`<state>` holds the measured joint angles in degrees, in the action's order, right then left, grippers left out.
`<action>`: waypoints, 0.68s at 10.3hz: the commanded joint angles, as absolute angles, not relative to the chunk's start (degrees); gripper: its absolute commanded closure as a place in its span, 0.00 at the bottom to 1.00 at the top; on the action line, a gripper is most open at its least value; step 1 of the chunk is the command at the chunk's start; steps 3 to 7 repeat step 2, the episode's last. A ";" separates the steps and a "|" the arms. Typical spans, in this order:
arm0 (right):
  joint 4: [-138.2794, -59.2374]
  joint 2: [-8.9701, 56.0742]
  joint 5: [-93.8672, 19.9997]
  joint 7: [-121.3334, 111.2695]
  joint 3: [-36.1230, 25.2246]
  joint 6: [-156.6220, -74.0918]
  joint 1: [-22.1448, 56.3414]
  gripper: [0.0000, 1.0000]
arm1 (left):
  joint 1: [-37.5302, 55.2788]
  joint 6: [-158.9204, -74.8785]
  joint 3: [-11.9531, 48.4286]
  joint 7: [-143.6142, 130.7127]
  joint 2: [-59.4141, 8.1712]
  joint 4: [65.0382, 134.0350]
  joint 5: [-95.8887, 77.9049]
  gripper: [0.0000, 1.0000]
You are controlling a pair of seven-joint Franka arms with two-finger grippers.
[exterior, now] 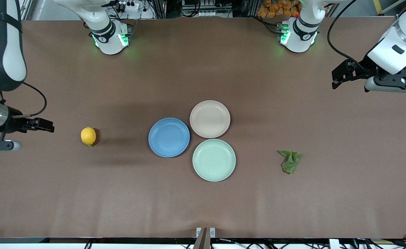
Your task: Pick lemon and lettuce from blue and beige plates
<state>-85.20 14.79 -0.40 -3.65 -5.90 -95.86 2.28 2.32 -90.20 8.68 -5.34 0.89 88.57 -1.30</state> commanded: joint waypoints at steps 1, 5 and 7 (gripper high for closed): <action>-85.87 9.16 -1.93 -2.47 -7.03 -93.78 3.16 0.00 | 2.99 -88.86 8.00 -3.78 1.23 87.98 -2.29 0.00; -85.96 7.49 -1.93 -1.94 -7.03 -93.69 3.51 0.00 | 2.73 -88.86 8.35 -3.87 0.97 87.98 -2.29 0.00; -85.96 7.49 -1.93 -1.94 -7.03 -93.69 3.51 0.00 | 2.73 -88.86 8.35 -3.87 0.97 87.98 -2.29 0.00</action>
